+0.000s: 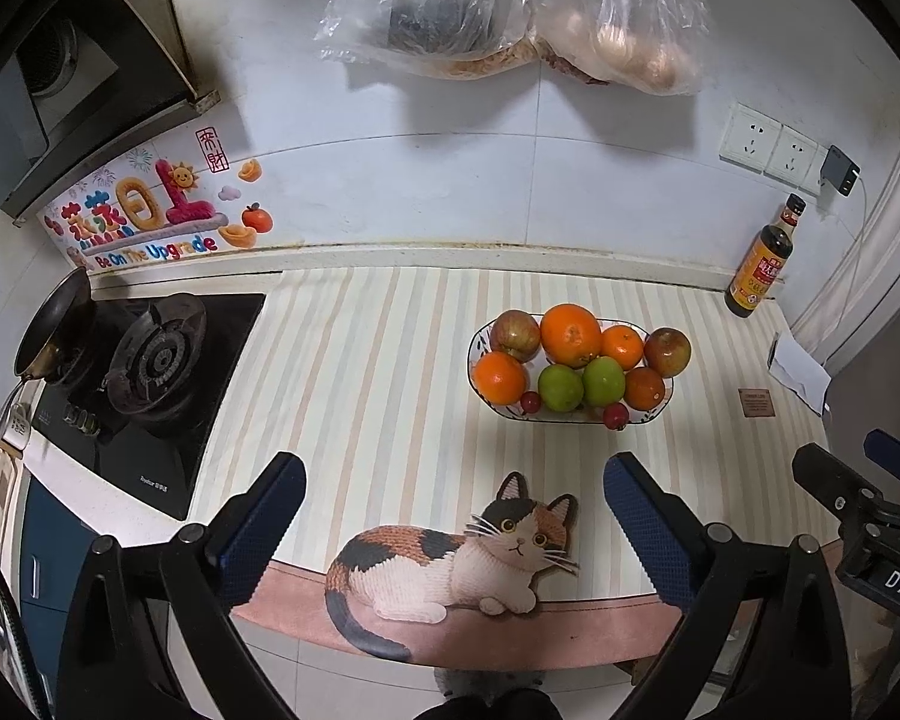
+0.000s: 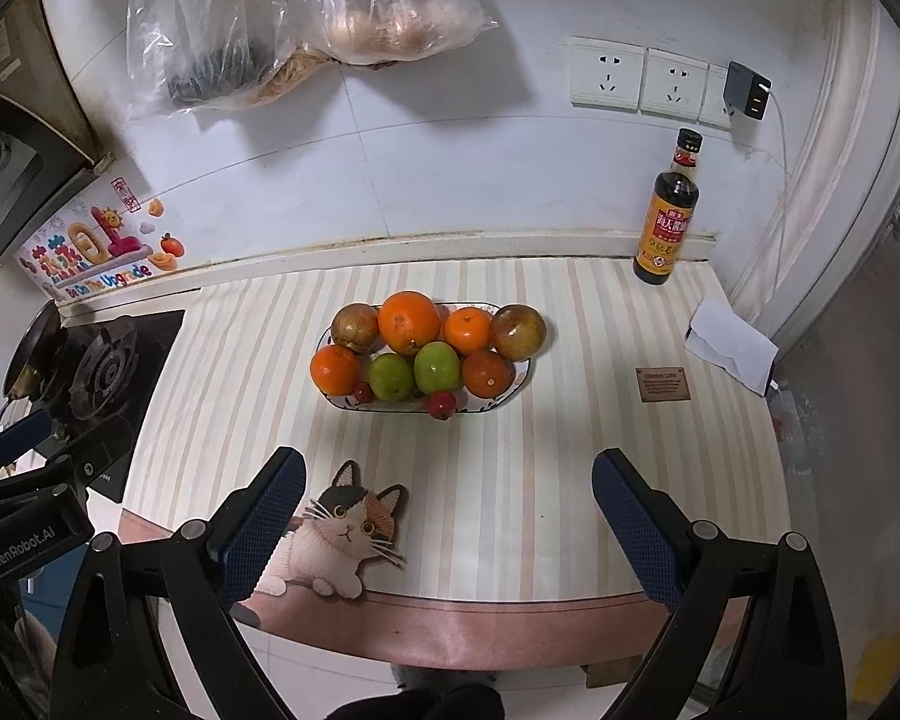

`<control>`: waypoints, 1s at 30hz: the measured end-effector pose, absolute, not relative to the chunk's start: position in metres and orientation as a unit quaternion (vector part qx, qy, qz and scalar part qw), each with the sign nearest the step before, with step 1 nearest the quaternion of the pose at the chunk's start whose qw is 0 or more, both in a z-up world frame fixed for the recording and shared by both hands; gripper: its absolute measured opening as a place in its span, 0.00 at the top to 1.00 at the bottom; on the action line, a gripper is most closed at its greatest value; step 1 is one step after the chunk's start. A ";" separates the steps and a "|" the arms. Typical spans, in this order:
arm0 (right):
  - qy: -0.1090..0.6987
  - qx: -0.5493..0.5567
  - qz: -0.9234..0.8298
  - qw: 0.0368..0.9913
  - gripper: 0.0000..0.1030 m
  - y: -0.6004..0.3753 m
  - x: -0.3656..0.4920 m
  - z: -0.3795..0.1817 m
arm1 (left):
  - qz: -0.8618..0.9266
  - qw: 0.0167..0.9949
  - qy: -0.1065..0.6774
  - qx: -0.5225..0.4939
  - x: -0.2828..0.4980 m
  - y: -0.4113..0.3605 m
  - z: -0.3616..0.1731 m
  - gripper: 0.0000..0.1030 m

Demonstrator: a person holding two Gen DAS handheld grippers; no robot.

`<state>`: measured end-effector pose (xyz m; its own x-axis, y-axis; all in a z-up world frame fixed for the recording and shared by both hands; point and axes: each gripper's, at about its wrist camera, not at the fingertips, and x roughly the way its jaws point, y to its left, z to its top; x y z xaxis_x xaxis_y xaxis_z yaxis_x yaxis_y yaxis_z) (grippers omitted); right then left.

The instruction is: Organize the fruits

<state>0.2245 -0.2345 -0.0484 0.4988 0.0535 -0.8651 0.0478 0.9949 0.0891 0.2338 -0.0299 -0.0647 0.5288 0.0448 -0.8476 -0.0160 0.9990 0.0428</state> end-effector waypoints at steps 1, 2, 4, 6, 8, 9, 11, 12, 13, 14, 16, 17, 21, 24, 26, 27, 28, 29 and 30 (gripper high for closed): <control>0.502 0.050 0.002 0.864 0.04 -0.234 0.224 -0.049 | 0.018 0.874 0.485 0.015 0.234 -0.030 -0.065 0.01; 0.503 0.050 0.003 0.863 0.04 -0.234 0.224 -0.049 | 0.017 0.874 0.485 0.015 0.234 -0.030 -0.065 0.01; 0.504 0.049 0.004 0.862 0.04 -0.234 0.223 -0.050 | 0.017 0.873 0.487 0.014 0.232 -0.030 -0.065 0.01; 0.505 0.047 0.006 0.862 0.04 -0.233 0.223 -0.050 | 0.017 0.873 0.487 0.013 0.231 -0.031 -0.065 0.01; 0.505 0.046 0.007 0.862 0.04 -0.232 0.223 -0.050 | 0.016 0.873 0.487 0.012 0.231 -0.031 -0.065 0.01; 0.506 0.045 0.008 0.862 0.04 -0.232 0.222 -0.049 | 0.016 0.873 0.488 0.012 0.230 -0.031 -0.065 0.01; 0.506 0.045 0.010 0.861 0.04 -0.232 0.221 -0.049 | 0.016 0.873 0.487 0.012 0.227 -0.032 -0.066 0.01; 0.506 0.045 0.011 0.861 0.04 -0.232 0.221 -0.049 | 0.016 0.873 0.487 0.012 0.227 -0.032 -0.066 0.01; 0.505 0.045 0.011 0.862 0.04 -0.232 0.221 -0.049 | 0.016 0.873 0.487 0.011 0.227 -0.032 -0.066 0.01; 0.505 0.045 0.011 0.862 0.04 -0.232 0.220 -0.049 | 0.016 0.873 0.487 0.012 0.227 -0.032 -0.066 0.01; 0.504 0.045 0.012 0.862 0.04 -0.232 0.219 -0.048 | 0.017 0.873 0.487 0.012 0.227 -0.032 -0.066 0.01; 0.504 0.044 0.012 0.863 0.04 -0.232 0.218 -0.048 | 0.016 0.873 0.487 0.012 0.227 -0.032 -0.066 0.01; 0.504 0.045 0.014 0.862 0.04 -0.233 0.217 -0.048 | 0.016 0.873 0.487 0.011 0.225 -0.033 -0.066 0.01; 0.504 0.045 0.015 0.862 0.04 -0.233 0.217 -0.047 | 0.016 0.873 0.487 0.010 0.223 -0.033 -0.066 0.01; 0.504 0.046 0.016 0.862 0.04 -0.233 0.216 -0.047 | 0.017 0.873 0.487 0.012 0.223 -0.033 -0.066 0.01; 0.504 0.046 0.015 0.862 0.04 -0.233 0.216 -0.047 | 0.016 0.873 0.488 0.012 0.222 -0.034 -0.066 0.01; 0.504 0.046 0.016 0.862 0.04 -0.233 0.216 -0.047 | 0.016 0.873 0.488 0.011 0.223 -0.033 -0.066 0.01; 0.504 0.046 0.016 0.862 0.04 -0.233 0.216 -0.047 | 0.016 0.873 0.488 0.011 0.221 -0.034 -0.066 0.01; 0.504 0.046 0.016 0.862 0.04 -0.233 0.216 -0.047 | 0.016 0.873 0.488 0.011 0.221 -0.034 -0.066 0.01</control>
